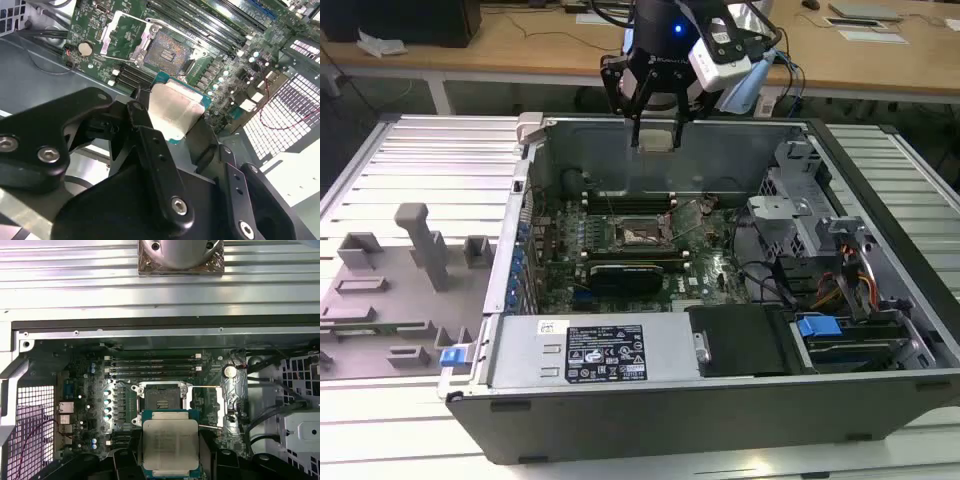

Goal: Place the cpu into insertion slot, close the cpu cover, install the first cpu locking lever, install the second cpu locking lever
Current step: 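Place the cpu into insertion slot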

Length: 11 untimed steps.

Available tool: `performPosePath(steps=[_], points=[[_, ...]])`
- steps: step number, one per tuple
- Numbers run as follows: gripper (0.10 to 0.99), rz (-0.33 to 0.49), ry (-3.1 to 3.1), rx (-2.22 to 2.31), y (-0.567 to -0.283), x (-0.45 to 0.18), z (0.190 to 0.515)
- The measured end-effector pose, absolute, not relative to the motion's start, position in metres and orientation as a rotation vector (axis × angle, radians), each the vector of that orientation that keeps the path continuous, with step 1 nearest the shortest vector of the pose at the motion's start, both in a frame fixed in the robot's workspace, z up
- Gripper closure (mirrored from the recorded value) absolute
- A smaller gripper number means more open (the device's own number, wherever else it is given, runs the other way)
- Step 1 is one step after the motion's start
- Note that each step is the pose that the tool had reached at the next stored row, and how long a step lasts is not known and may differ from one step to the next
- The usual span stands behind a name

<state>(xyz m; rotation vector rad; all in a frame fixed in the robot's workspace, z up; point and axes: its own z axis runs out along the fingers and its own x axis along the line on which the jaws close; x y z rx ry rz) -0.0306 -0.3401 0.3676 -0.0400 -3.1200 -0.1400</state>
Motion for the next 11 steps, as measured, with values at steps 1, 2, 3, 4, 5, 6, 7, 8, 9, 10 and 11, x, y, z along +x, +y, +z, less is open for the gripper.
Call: performPosePath(steps=[1, 2, 3, 4, 5, 6, 7, 8, 9, 10, 11], points=[[0.545, -0.14, -3.12, -0.04, -0.3401, -0.0306, 0.3676], [0.545, -0.14, -3.12, -0.04, -0.3401, -0.0306, 0.3676], [0.545, -0.14, -3.12, -0.04, -0.3401, -0.0306, 0.3676], [0.545, -0.14, -3.12, -0.04, -0.3401, -0.0306, 0.3676], [0.545, -0.14, -3.12, -0.04, -0.3401, -0.0306, 0.3676], [0.545, -0.14, -3.12, -0.04, -0.3401, -0.0306, 0.3676], [0.545, -0.14, -3.12, -0.04, -0.3401, -0.0306, 0.3676], [0.545, -0.14, -3.12, -0.04, -0.3401, -0.0306, 0.3676], [0.545, -0.14, -3.12, -0.04, -0.3401, -0.0306, 0.3676], [0.545, -0.14, -3.12, -0.04, -0.3401, -0.0306, 0.3676], [0.545, -0.14, -3.12, -0.04, -0.3401, -0.0306, 0.3675]])
